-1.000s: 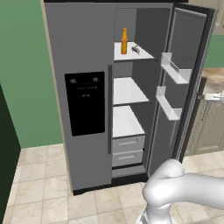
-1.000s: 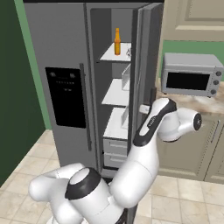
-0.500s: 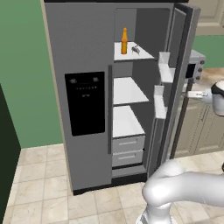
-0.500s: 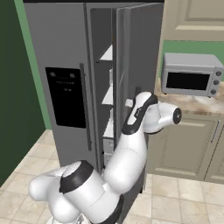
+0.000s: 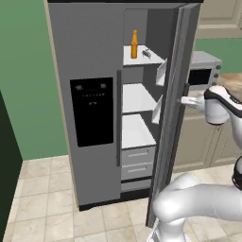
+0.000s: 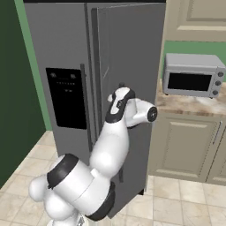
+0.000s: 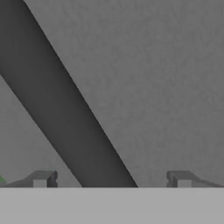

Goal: Pick up the frozen fish from the freezer, place it on any shelf in the fridge, and close the fridge and freezer doors when done.

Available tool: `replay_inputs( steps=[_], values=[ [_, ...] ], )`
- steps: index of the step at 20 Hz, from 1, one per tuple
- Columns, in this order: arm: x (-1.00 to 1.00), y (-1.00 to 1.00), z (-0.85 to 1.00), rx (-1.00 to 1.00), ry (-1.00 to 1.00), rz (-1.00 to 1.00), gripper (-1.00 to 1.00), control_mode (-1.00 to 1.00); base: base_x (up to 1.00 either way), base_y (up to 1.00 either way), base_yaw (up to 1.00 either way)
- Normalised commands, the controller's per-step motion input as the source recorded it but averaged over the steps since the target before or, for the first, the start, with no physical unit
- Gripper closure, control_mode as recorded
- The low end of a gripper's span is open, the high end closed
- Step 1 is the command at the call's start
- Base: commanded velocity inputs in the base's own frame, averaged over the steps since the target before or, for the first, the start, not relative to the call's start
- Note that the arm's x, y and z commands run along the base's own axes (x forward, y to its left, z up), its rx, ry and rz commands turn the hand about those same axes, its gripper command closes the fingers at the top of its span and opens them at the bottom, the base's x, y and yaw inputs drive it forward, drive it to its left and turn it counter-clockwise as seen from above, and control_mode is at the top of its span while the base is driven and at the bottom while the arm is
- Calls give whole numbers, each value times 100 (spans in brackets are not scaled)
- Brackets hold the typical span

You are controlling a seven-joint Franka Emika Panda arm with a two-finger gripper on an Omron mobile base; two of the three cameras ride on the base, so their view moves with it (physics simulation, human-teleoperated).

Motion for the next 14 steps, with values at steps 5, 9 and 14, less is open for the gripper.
replay_inputs(
  steps=[5, 9, 14],
  values=[
    [55, 53, 0, 4, -1, -11, -100, -100, 0, 0, 0],
    [65, 14, 0, 0, 0, -10, -100, -100, 0, 0, 0],
    [70, 0, 0, 3, 1, -5, -100, -100, 0, 0, 0]
  ],
)
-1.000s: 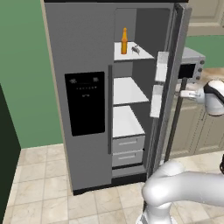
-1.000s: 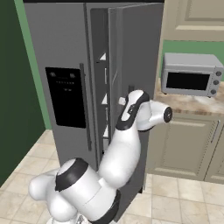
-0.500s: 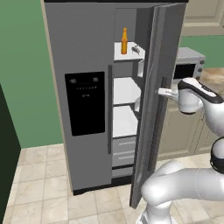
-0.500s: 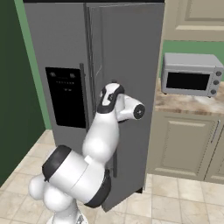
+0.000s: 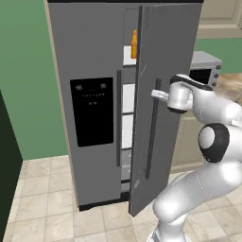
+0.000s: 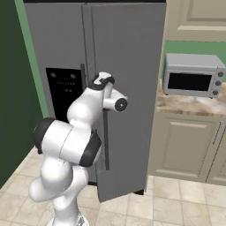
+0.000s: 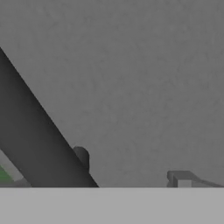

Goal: Pick up the frozen fish from the freezer, place it on any shelf in the fridge, and close the fridge and freezer doors when done.

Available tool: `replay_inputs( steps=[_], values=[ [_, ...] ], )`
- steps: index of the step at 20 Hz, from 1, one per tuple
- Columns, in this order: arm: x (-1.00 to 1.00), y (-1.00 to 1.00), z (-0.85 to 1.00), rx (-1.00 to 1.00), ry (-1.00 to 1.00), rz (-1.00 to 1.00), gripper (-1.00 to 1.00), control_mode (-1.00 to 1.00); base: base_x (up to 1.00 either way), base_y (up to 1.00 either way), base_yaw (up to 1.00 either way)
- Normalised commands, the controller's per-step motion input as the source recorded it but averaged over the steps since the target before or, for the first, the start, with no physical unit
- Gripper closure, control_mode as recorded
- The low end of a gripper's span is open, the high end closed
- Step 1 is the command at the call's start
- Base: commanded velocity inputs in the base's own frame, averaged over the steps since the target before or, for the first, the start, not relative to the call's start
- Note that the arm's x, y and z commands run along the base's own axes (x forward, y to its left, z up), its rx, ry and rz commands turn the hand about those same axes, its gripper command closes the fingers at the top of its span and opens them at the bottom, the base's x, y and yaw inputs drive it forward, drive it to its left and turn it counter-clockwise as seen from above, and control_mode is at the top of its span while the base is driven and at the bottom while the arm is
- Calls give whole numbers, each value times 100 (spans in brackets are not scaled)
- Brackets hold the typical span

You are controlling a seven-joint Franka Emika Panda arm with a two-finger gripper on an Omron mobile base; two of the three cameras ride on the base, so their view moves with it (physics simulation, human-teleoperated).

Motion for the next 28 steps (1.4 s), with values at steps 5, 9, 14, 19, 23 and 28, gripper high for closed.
replay_inputs(
  steps=[5, 9, 14, 19, 23, 28],
  values=[
    [76, 0, 0, 13, 5, -1, -100, -100, 0, 0, 0],
    [88, 0, 0, 11, 2, 0, -100, -100, 0, 0, 0],
    [98, 0, 0, 2, 0, -1, -100, -100, 0, 0, 0],
    [86, 6, -1, 0, 0, -1, -100, -100, 0, 0, 0],
    [9, 0, 5, 0, 4, 0, -100, -100, 0, 0, 0],
    [0, 0, 0, 0, 0, 0, -100, -100, 0, 0, 0]
  ],
)
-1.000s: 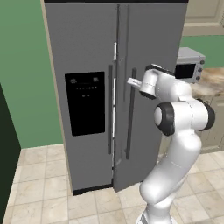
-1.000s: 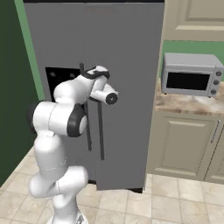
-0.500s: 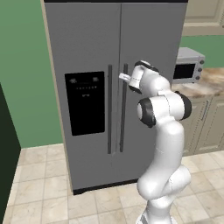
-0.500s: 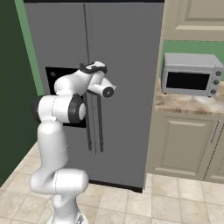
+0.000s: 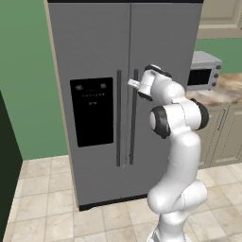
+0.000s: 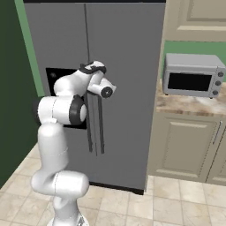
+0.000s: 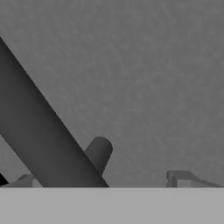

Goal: Pick up the frozen fish from the freezer, place it on any shelf in the fridge, and close the fridge and freezer doors when done.

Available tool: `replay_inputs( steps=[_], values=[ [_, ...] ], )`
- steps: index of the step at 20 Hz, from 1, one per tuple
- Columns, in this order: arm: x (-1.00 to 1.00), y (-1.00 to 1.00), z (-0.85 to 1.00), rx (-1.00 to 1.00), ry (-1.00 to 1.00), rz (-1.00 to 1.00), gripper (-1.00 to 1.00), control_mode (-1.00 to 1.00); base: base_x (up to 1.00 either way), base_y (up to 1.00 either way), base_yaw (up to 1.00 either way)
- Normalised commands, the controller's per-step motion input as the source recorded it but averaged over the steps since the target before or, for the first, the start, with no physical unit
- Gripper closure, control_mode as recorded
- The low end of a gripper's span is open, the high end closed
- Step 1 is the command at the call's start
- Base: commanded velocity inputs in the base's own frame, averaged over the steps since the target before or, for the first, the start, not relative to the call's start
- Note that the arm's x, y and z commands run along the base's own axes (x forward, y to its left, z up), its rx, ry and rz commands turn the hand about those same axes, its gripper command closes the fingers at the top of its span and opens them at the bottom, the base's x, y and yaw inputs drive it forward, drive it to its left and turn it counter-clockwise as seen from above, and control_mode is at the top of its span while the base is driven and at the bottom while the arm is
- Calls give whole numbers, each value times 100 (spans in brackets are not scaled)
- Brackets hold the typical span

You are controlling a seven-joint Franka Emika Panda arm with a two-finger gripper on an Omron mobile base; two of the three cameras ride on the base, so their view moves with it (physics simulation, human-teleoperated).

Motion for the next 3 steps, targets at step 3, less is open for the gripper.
replay_inputs(
  steps=[3],
  values=[
    [1, -2, 0, 0, 0, 0, -100, -100, 0, 0, 0]
  ],
)
